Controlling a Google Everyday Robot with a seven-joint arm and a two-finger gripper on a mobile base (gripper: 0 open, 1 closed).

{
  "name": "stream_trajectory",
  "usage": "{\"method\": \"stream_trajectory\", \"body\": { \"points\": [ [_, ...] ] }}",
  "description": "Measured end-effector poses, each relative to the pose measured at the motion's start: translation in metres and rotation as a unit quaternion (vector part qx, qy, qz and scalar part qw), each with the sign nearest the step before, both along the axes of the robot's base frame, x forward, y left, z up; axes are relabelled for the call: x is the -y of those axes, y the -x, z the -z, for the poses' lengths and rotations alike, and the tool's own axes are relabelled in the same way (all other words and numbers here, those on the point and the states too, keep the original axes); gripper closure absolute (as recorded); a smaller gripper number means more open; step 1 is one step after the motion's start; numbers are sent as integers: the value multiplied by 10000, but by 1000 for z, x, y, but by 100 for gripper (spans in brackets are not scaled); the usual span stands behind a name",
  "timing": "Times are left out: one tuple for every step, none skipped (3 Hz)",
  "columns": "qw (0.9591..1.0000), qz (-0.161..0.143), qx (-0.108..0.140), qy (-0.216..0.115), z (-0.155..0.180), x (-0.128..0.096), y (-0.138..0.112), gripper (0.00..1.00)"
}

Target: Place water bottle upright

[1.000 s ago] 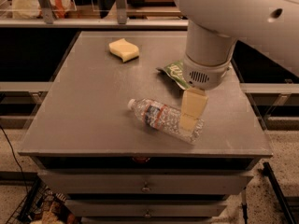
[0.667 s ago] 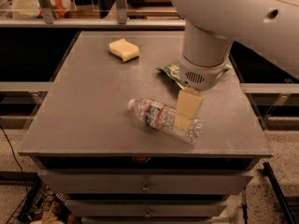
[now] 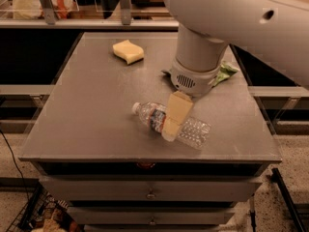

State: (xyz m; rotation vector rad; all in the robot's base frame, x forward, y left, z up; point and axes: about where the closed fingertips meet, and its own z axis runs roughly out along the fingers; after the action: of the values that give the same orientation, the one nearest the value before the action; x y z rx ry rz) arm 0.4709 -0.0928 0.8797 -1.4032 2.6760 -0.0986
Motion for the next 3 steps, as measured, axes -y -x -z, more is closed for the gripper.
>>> {"method": "stream_trajectory", "body": {
  "points": [
    [9999, 85, -34, -99, 5, -14, 3, 0],
    [9999, -21, 1, -166, 15, -31, 3, 0],
    [9998, -77, -35, -152, 26, -43, -1, 0]
  ]
}}
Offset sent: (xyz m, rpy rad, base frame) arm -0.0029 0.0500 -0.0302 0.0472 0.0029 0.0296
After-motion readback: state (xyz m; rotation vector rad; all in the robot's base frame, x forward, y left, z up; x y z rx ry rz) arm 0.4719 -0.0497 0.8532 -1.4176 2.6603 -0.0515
